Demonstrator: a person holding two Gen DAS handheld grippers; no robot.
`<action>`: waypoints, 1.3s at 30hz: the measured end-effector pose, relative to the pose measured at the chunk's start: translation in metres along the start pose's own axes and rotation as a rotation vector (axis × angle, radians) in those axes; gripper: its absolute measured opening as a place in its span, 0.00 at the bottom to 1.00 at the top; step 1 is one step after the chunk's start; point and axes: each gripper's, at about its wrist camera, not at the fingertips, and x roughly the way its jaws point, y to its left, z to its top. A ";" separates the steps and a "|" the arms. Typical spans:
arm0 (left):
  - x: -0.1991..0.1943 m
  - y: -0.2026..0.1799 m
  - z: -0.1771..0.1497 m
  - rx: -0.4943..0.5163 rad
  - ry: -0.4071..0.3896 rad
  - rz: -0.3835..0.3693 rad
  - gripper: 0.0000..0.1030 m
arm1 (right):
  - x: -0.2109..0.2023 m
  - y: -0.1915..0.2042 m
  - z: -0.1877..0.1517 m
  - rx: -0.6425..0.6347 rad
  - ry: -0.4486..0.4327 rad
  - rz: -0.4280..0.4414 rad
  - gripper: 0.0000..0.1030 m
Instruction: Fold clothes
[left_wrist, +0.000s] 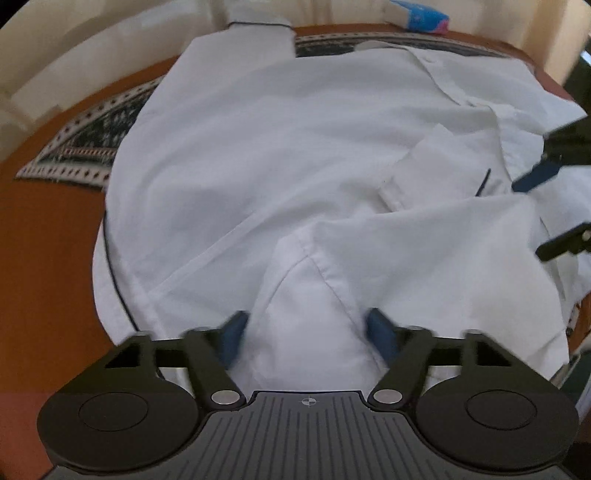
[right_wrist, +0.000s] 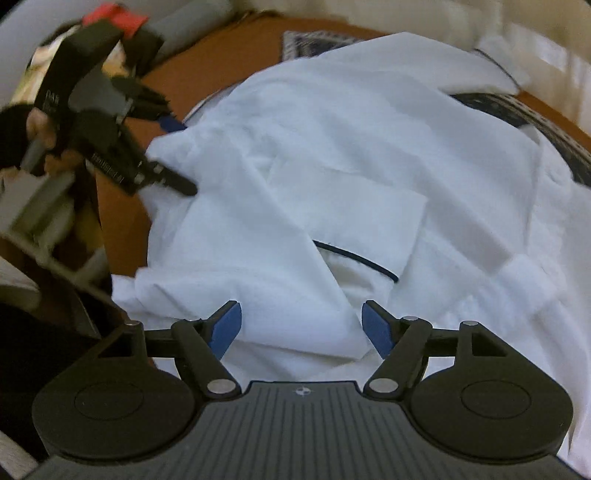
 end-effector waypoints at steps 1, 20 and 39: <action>-0.005 0.001 -0.002 -0.018 -0.012 0.000 0.43 | 0.005 0.000 0.002 0.014 0.033 0.013 0.46; -0.048 0.105 -0.085 -0.355 -0.056 -0.161 0.82 | -0.002 0.113 -0.050 0.347 0.100 0.326 0.08; -0.009 0.150 -0.015 -0.338 -0.139 -0.121 0.10 | 0.022 0.148 -0.077 0.659 0.057 0.151 0.10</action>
